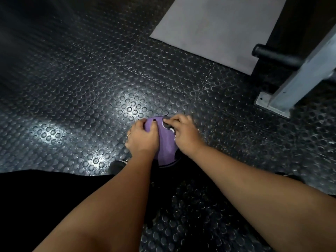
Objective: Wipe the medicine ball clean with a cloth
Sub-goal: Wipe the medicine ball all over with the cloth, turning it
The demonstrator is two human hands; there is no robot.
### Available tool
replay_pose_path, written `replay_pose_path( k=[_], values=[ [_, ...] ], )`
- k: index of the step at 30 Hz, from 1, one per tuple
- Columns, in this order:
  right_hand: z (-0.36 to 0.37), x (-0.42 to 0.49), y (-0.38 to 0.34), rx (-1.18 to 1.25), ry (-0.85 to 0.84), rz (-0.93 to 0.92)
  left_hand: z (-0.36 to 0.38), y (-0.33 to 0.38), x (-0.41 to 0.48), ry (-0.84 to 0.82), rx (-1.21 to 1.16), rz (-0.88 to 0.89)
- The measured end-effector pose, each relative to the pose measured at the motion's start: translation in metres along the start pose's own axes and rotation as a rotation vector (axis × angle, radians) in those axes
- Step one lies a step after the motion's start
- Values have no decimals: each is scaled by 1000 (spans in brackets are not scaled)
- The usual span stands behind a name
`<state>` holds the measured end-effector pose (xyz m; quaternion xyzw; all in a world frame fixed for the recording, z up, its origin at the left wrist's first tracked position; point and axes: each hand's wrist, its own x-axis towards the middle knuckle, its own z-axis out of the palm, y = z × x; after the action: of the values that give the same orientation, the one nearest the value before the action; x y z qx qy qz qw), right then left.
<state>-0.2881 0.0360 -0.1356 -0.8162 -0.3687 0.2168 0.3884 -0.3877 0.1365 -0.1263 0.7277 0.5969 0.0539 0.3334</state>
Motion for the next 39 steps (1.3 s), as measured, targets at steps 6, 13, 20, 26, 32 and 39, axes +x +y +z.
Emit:
replay_pose_path(
  k=[6,13,20,26,32,39],
  values=[
    [-4,19,31,-14,-56,204,-1,2,7,35,-112,-156],
    [11,-75,3,76,60,-27,-11,6,30,19,-140,-248],
    [14,-71,7,48,137,-85,-13,-5,26,-3,-181,-199],
    [13,-32,-3,59,189,40,-13,-11,20,42,-233,-217],
    [2,3,1,56,103,139,-10,-1,13,97,-206,-252],
    [6,-69,-6,11,17,-42,-12,0,15,107,-173,-256]
  ],
)
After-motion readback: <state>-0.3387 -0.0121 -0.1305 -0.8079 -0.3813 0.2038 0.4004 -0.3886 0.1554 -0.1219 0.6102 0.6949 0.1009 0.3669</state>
